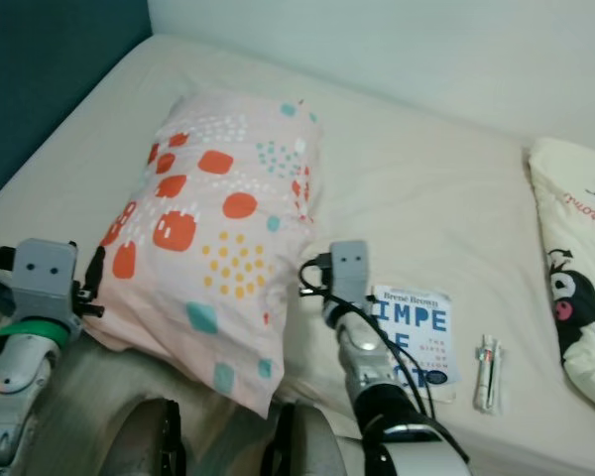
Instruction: Clean up the room
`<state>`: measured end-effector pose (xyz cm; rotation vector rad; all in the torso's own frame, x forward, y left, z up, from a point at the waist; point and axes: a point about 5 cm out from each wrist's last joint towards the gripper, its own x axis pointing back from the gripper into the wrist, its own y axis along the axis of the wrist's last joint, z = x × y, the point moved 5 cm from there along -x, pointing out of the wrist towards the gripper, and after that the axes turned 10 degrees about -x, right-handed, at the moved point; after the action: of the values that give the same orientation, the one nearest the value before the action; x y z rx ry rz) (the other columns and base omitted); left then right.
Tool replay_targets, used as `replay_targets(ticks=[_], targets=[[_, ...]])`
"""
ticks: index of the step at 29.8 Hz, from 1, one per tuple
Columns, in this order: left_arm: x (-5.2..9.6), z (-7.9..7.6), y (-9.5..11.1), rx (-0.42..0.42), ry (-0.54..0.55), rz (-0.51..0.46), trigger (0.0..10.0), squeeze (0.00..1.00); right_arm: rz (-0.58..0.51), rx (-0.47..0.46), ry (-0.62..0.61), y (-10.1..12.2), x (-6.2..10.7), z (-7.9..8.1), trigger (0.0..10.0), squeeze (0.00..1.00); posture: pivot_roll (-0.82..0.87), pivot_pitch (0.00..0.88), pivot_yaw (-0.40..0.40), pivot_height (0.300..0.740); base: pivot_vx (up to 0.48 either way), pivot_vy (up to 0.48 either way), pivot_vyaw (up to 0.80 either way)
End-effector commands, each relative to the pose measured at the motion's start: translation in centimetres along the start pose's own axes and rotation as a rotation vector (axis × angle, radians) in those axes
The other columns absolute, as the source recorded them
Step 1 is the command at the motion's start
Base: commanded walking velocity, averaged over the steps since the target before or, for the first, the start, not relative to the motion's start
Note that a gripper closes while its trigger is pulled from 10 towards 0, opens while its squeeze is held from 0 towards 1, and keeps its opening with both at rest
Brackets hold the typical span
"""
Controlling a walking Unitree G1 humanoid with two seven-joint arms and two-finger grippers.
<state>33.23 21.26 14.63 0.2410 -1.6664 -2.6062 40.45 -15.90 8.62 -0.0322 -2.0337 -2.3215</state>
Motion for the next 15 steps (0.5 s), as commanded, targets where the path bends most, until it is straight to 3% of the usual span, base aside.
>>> replay_targets(ticks=[1,4,10,11,12,13,15], targets=[[0.3,-0.9,-0.8,0.001,-0.017,0.024,10.0,0.00,-0.022,0.008,-0.060,-0.1,0.5,-1.1,10.0,0.00,0.10,0.073,-0.054,0.635,0.000,0.000,0.00],[0.3,-1.1,-0.9,0.006,-0.019,0.027,10.0,0.00,-0.043,0.018,-0.080,0.1,0.6,-1.3,10.0,0.00,0.10,0.067,-0.043,0.635,0.000,0.000,0.00],[-0.9,-1.0,-1.0,-0.029,-0.053,0.019,10.0,0.00,-0.011,-0.037,-0.078,-0.8,0.5,0.4,10.0,0.00,0.12,0.056,-0.001,0.635,0.000,0.000,0.00],[-1.0,-0.9,-1.2,-0.021,-0.060,0.024,10.0,0.08,0.002,-0.044,-0.064,-1.3,0.7,0.9,10.0,0.00,0.13,0.058,0.001,0.635,0.000,0.000,0.00],[-1.0,-0.9,-1.2,-0.021,-0.060,0.024,10.0,0.08,0.002,-0.044,-0.064,-1.3,0.7,0.9,10.0,0.00,0.13,0.058,0.001,0.635,0.000,0.000,0.00],[-1.1,-0.9,-1.5,-0.007,-0.067,0.032,10.0,0.46,0.012,-0.046,-0.055,-1.7,0.9,1.2,10.0,0.00,0.13,0.058,0.001,0.635,0.000,0.000,0.00],[-1.1,-0.9,-1.7,0.018,-0.073,0.041,10.0,0.46,0.026,-0.051,-0.047,-2.2,1.1,1.5,10.0,0.00,0.13,0.058,0.000,0.635,0.000,0.000,0.00]])
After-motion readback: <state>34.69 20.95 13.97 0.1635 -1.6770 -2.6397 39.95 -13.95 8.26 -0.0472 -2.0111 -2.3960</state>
